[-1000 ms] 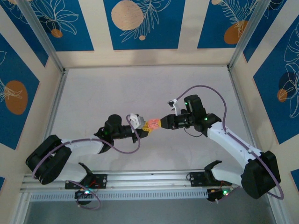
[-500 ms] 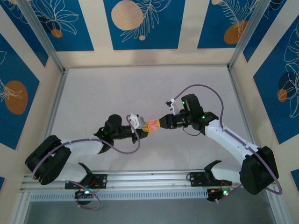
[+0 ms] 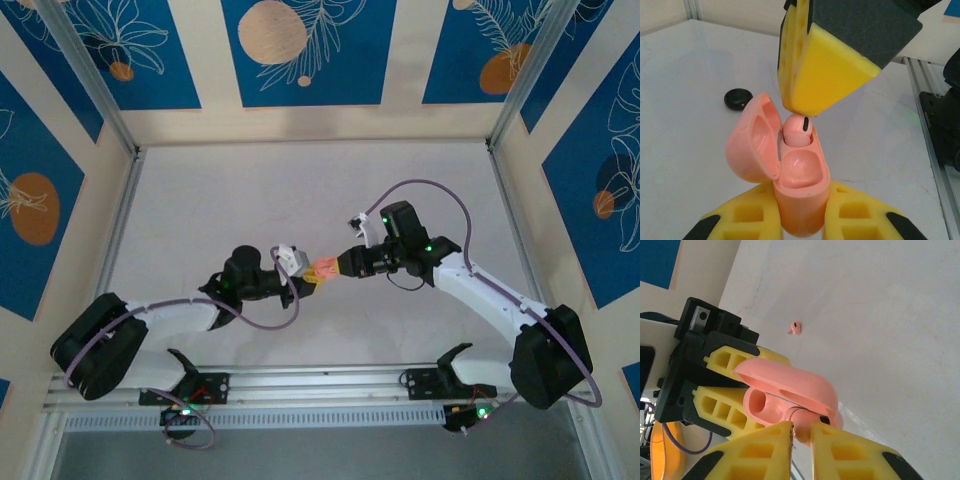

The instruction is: Insert the wireless bluetooth earbuds into the charging case

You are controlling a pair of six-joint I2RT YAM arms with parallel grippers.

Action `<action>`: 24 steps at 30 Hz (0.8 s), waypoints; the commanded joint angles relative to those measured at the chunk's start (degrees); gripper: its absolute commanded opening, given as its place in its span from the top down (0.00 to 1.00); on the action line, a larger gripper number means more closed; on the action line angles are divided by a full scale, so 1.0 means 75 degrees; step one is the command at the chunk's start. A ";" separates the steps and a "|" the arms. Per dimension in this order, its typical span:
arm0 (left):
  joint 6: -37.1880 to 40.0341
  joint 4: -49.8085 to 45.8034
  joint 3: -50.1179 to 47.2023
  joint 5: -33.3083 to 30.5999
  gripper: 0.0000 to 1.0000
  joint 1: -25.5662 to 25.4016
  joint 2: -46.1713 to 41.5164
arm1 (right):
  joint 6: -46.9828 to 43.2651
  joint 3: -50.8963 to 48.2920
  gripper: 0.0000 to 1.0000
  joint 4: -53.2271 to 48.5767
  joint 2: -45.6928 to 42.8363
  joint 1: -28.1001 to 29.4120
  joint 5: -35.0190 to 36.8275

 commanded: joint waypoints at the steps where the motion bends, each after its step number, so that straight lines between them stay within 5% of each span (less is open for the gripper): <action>1: 0.0164 0.0181 0.0016 -0.0159 0.87 0.0028 -0.0304 | -0.0083 0.0252 0.75 -0.0086 -0.0259 0.0087 -0.0031; 13: -0.0432 -0.1540 -0.0230 -0.1498 0.89 0.1215 -0.1284 | 0.0330 0.0820 0.68 -0.0369 -0.0289 0.0483 0.0789; 24: -0.1788 -0.2461 -0.0832 -0.2295 0.88 0.3239 -0.2129 | 0.2456 0.2608 0.68 -0.1407 0.1730 0.1801 0.2339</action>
